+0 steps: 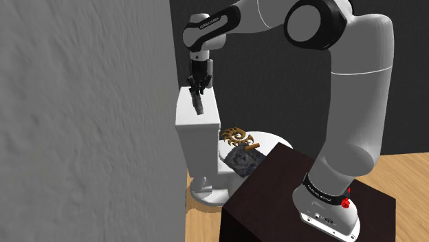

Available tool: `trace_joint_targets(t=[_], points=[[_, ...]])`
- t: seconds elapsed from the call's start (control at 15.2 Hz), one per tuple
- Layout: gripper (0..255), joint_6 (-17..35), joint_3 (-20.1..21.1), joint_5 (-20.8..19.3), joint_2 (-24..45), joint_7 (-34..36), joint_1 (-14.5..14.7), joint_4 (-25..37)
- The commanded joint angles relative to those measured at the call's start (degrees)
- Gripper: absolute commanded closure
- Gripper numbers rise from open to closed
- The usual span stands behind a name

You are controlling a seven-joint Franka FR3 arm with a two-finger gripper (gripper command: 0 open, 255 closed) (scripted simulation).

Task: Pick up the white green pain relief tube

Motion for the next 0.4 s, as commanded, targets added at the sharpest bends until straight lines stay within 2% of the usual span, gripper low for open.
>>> trace_joint_targets(t=[0.0, 0.33], points=[[255, -1.6, 0.0, -0.1, -0.3, 0.2, 0.0, 1.3], [255, -3.8, 0.0, -0.2, -0.8, 0.4, 0.0, 3.0]])
